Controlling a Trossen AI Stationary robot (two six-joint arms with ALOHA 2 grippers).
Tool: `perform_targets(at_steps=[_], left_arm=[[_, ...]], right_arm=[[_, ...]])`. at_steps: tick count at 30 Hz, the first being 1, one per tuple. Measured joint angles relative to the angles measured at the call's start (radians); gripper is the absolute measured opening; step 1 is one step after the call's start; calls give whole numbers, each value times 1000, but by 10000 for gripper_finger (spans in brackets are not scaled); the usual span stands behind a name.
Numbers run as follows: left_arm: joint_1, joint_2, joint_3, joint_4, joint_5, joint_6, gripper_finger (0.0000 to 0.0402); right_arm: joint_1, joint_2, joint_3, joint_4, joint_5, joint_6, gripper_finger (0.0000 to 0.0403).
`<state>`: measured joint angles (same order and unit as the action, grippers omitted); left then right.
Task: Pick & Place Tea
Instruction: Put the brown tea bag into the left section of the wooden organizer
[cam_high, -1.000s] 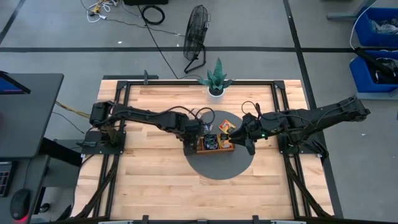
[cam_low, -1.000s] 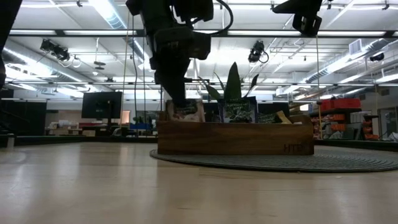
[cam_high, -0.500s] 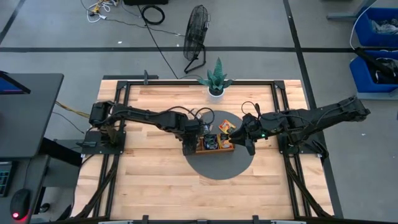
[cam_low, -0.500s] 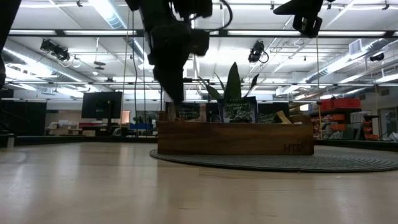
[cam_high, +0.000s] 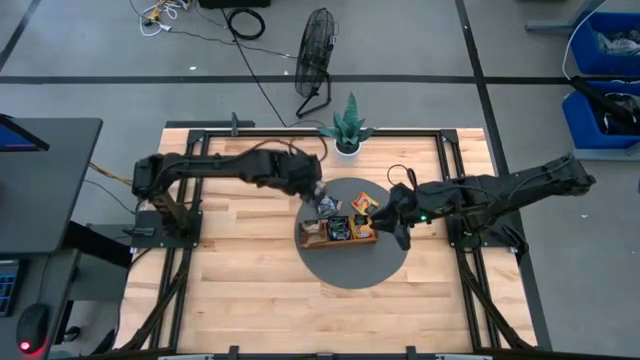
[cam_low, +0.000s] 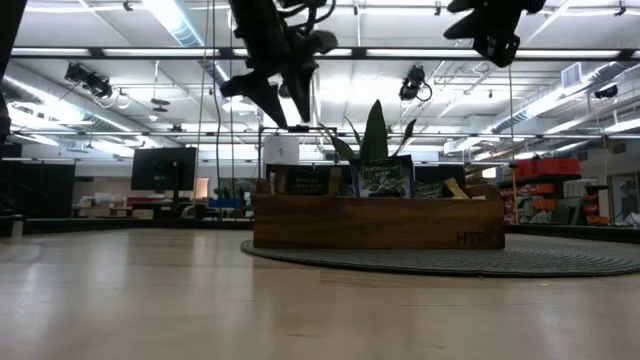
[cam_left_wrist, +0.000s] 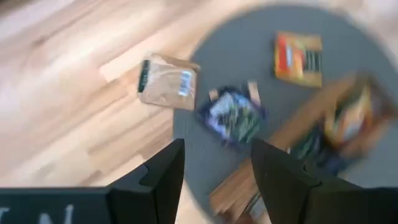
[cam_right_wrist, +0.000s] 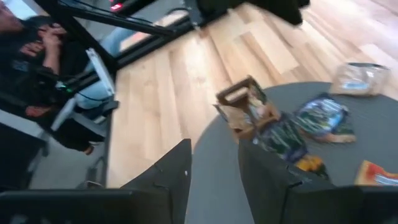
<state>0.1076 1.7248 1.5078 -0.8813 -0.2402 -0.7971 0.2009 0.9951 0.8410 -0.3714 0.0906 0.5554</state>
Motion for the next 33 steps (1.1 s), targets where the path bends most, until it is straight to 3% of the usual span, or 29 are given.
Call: perform_targets(at_steps=[5, 17, 22, 27, 33], left_arm=[[64, 28, 1, 26, 2, -217, 191], [174, 146, 0, 140, 71, -390, 195], [173, 219, 0, 202, 139, -424, 232], [168, 272, 0, 208, 126, -497, 276], [178, 335, 0, 211, 106, -535, 283]], right_arm=[[-22, 0, 0, -51, 7, -18, 139], [-29, 0, 0, -81, 1, -71, 139], [-29, 0, 0, -82, -4, -78, 139], [-29, 0, 0, -84, -4, -74, 139], [-29, 0, 0, -78, -3, -67, 139]])
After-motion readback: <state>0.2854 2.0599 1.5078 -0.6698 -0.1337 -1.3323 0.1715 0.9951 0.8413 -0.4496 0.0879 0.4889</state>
